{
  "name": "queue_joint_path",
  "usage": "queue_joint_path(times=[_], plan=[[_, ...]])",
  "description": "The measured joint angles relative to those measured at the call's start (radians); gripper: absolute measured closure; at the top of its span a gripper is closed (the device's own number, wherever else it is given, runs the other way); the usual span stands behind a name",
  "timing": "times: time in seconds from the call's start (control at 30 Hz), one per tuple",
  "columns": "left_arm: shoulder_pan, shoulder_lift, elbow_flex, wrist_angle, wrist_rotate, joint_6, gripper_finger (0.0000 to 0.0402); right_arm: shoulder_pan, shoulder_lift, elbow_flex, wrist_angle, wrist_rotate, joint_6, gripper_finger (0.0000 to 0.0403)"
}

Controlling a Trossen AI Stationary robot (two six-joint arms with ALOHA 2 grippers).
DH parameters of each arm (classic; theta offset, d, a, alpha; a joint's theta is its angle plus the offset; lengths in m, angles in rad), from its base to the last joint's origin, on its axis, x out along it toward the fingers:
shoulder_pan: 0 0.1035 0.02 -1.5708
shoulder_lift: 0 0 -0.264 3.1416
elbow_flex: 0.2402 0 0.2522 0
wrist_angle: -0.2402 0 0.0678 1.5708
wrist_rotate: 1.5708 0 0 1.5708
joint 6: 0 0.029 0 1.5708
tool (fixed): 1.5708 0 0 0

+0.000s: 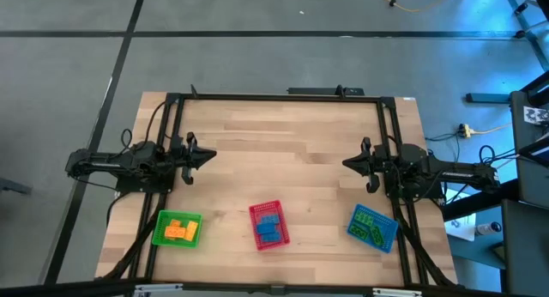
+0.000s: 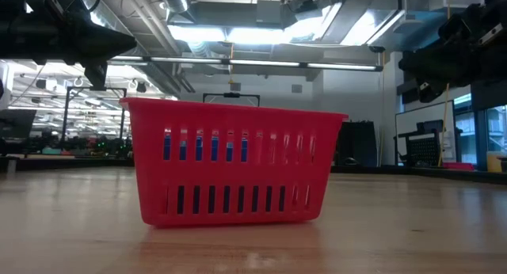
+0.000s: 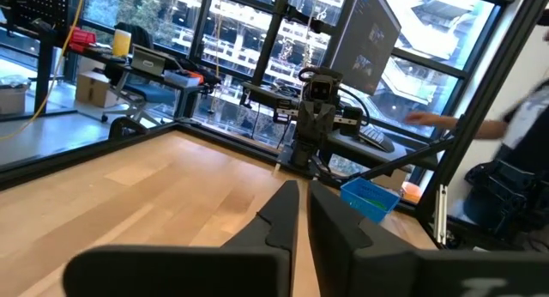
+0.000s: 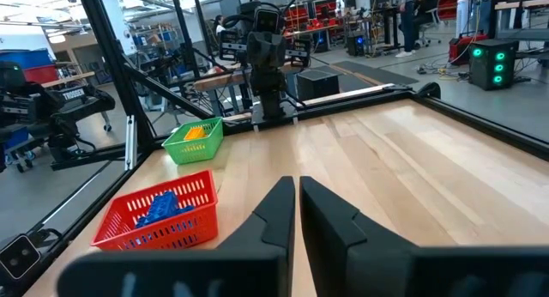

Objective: Sort & place blocks by color
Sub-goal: Return to Home Position

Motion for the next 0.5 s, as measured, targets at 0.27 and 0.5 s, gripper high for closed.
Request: queue_joint_path(times=[0.27, 0.5], plan=[[0.0, 0.0, 0.0, 0.0, 0.0, 0.0, 0.0374, 0.0, 0.0, 0.0, 0.0, 0.0, 0.0, 0.0377], [0.0, 0.0, 0.0, 0.0, 0.0, 0.0, 0.0384, 0.0, 0.0, 0.0, 0.0, 0.0, 0.0, 0.0377]])
